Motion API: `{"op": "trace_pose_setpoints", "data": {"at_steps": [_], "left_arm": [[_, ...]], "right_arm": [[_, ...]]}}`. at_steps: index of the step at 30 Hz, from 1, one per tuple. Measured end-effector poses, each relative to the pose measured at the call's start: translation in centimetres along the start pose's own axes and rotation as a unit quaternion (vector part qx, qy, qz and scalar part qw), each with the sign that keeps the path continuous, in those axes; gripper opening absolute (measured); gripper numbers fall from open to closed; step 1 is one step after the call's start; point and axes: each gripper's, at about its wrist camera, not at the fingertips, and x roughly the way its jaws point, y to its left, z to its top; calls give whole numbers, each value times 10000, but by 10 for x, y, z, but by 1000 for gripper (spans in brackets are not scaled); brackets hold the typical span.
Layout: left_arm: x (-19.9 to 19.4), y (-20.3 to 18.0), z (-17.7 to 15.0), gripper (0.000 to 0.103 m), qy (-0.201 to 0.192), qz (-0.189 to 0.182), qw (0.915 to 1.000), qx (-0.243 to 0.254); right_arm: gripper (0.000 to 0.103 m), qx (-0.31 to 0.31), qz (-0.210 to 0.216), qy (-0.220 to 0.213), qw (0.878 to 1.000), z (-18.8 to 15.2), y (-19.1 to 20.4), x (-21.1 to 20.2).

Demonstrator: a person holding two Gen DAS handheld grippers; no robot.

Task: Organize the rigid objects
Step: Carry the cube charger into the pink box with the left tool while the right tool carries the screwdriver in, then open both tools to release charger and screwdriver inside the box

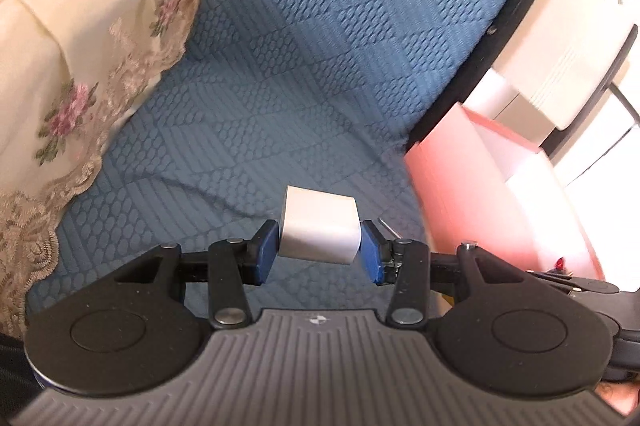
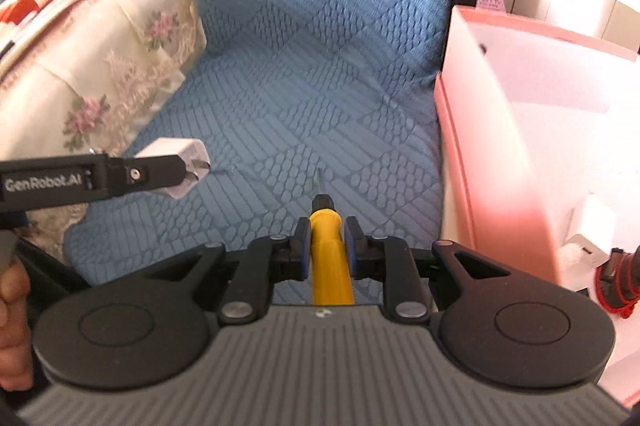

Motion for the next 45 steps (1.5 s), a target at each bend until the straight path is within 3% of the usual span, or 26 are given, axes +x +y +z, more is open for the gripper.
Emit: {"op": "trace_pose_setpoints", "data": {"at_steps": [8,22,30,37,45], "left_arm": [[-18,-39,5,50,-112,66,9999,-64],[-59,-128,60,50,-636,-31,9980,59],[-58,-192,78,50,-848,-155,9959,270],[-27,-235,71,50,-599,-340,9969,379],[34,-266,40,50,16,-357,9983,462]], "right_arm": [[21,31,149,-262,9995,22,-16,-39],[21,-29,170,-706,9974,76,-59,-111],[21,-24,121,-894,9959,89,-95,-140],[21,227,-33,-904,9956,82,-141,-142],[21,613,-109,-498,9968,50,-188,-103]]}}
